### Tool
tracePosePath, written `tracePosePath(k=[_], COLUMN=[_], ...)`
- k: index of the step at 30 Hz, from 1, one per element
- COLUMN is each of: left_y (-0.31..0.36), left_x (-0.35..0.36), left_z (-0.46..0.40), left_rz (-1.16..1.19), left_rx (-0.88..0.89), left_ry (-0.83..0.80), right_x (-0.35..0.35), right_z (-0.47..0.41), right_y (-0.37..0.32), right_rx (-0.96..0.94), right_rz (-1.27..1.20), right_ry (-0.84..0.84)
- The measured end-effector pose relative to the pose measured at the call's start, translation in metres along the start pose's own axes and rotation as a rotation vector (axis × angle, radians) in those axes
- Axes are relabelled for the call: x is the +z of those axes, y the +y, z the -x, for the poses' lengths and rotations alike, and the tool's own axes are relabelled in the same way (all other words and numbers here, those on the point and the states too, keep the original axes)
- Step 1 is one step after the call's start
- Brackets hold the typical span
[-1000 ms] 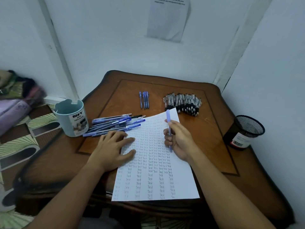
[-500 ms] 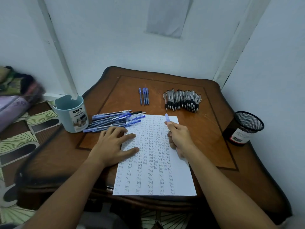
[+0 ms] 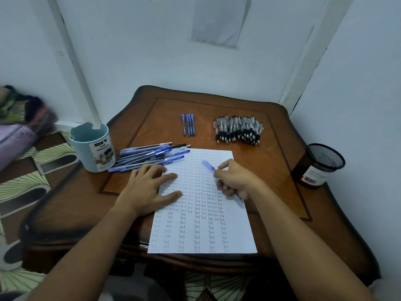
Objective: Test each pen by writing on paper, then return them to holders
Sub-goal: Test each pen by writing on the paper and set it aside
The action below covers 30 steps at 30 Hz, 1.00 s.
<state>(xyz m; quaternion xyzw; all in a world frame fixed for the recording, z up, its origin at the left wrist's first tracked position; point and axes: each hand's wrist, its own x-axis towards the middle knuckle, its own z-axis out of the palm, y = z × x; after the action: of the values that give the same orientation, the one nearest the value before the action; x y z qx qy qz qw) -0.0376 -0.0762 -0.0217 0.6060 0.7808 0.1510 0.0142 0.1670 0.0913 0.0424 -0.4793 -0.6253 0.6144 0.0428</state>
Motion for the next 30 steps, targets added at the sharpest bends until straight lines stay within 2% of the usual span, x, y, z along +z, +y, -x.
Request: tracePosePath(k=[2,6,9,12,15,22,30], left_y=[0.0,-0.001,0.0,-0.001,-0.001,-0.002,-0.002], left_x=[0.001,0.002,0.001,0.001,0.002,0.004,0.004], left_z=[0.0,0.0,0.0,0.0,0.0,-0.001,-0.001], left_rz=[0.003,-0.003,-0.007,-0.012,-0.01,-0.017,-0.012], left_rx=[0.005,0.006,-0.001,0.0,-0.002,-0.007,-0.004], left_ry=[0.011,0.018,0.013,0.006,0.022,0.026,0.024], right_x=[-0.009,-0.027,-0.038,-0.041,-0.039,-0.023,-0.018], right_z=[0.003,0.011,0.01,0.006,0.0,-0.009,-0.008], right_y=[0.003,0.006,0.011,0.017,0.023,0.039,0.053], right_rx=[0.005,-0.152,-0.225,-0.312,-0.375,-0.47,-0.531], right_rz=[-0.139,-0.263,-0.467,-0.553,-0.527,-0.29,-0.183], right_ry=[-0.122,-0.242,-0.22,-0.14,-0.036,0.201,0.206])
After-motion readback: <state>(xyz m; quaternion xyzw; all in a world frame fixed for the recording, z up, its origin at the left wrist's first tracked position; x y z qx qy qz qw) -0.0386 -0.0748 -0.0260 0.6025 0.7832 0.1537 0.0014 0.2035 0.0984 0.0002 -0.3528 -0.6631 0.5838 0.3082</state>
